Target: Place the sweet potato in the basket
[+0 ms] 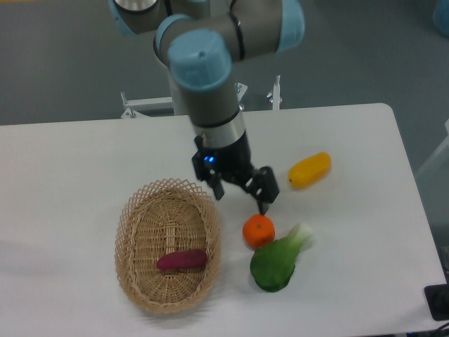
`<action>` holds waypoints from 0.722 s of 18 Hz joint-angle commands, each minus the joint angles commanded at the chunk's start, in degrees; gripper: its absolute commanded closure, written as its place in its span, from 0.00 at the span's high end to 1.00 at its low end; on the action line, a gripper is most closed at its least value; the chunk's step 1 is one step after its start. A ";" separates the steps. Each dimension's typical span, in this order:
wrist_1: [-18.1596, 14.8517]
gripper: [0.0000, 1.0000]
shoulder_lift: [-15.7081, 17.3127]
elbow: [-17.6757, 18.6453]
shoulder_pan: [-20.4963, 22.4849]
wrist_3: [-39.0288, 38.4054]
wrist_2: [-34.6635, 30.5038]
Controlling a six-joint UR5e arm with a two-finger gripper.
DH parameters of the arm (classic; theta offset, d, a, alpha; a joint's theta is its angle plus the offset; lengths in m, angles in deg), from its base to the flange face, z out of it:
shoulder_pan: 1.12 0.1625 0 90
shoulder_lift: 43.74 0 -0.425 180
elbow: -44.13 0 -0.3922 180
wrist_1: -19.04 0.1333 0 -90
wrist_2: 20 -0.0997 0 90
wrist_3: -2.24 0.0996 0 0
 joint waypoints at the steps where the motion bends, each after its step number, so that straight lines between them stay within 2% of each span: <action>1: -1.67 1.00 0.96 0.09 1.49 1.50 1.49; 5: -6.77 1.00 3.87 0.44 5.45 11.34 4.32; 13: -6.43 1.00 4.58 0.88 6.25 11.79 4.85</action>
